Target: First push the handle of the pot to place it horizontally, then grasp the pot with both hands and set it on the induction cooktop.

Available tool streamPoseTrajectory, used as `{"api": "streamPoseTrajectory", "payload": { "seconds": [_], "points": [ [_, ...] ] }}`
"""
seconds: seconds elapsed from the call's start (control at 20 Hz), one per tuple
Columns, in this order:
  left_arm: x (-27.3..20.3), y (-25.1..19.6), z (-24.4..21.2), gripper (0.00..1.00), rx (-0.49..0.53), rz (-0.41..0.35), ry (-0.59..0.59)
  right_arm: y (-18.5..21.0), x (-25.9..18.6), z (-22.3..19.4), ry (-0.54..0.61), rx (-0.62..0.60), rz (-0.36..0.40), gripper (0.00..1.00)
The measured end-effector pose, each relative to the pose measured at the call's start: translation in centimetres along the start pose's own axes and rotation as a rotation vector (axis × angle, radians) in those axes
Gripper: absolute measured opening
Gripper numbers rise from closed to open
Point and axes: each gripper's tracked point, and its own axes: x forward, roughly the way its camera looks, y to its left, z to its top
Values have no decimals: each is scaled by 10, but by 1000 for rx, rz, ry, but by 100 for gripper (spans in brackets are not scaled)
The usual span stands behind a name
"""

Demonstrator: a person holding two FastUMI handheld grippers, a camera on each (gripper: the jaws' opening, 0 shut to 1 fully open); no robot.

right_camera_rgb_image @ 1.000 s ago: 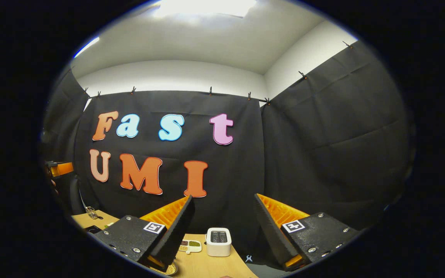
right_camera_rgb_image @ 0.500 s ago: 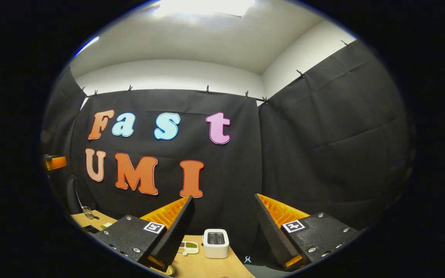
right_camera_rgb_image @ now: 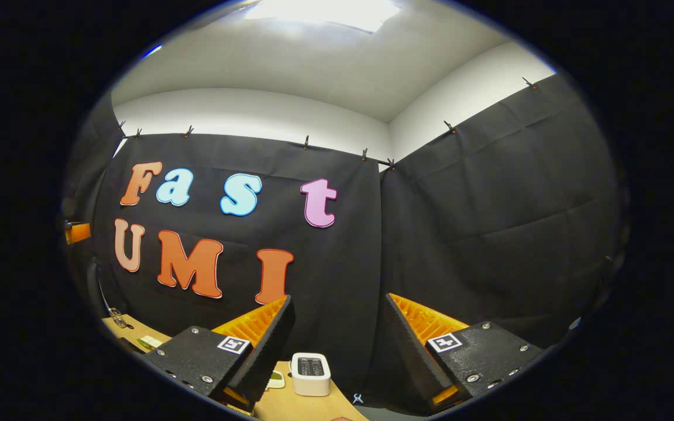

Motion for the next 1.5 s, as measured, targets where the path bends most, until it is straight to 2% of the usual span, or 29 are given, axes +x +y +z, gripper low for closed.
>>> {"api": "streamPoseTrajectory", "payload": {
  "seconds": [0.15, 0.2, 0.4, 0.5, 0.65, 0.7, 0.75, 0.8, 0.85, 0.9, 1.1, 1.35, 1.5],
  "points": [
    [1, -4, -5, 87, -5, -7, 2, 3, -3, 0, 6, -21, 3, 95],
    [1, -6, -5, 94, -8, -11, 3, 4, -1, -1, 7, -29, 0, 97],
    [-1, -14, -15, 87, 0, -17, 25, 3, -6, -1, 8, -26, 12, 95],
    [-3, -21, -23, 93, 2, -29, 46, 5, -6, -4, 10, -28, 18, 95],
    [-10, -33, -50, 77, 8, -47, 119, 5, -5, -11, 26, -31, 27, 95],
    [-13, -35, -61, 60, 12, -41, 150, 6, -6, -12, 29, -32, 33, 95],
    [-18, -37, -73, 49, 16, -36, 185, 7, -6, -14, 31, -31, 41, 95],
    [-22, -42, -86, 30, 17, -37, 221, 7, -6, -15, 31, -29, 48, 95],
    [-26, -47, -102, 22, 18, -38, 259, 7, -5, -16, 33, -26, 53, 95],
    [-30, -50, -118, 8, 28, -28, 299, 6, -4, -18, 36, -23, 57, 95],
    [-58, -66, -194, 7, 29, -35, 511, -1, -5, -29, 50, -25, 68, 95],
    [-121, -77, -299, 7, -86, -1, 883, -17, -8, -41, 69, -39, 75, 95],
    [-163, -88, -351, 8, -192, 25, 1097, -26, -11, -50, 84, -34, 82, 95]
  ]
}}
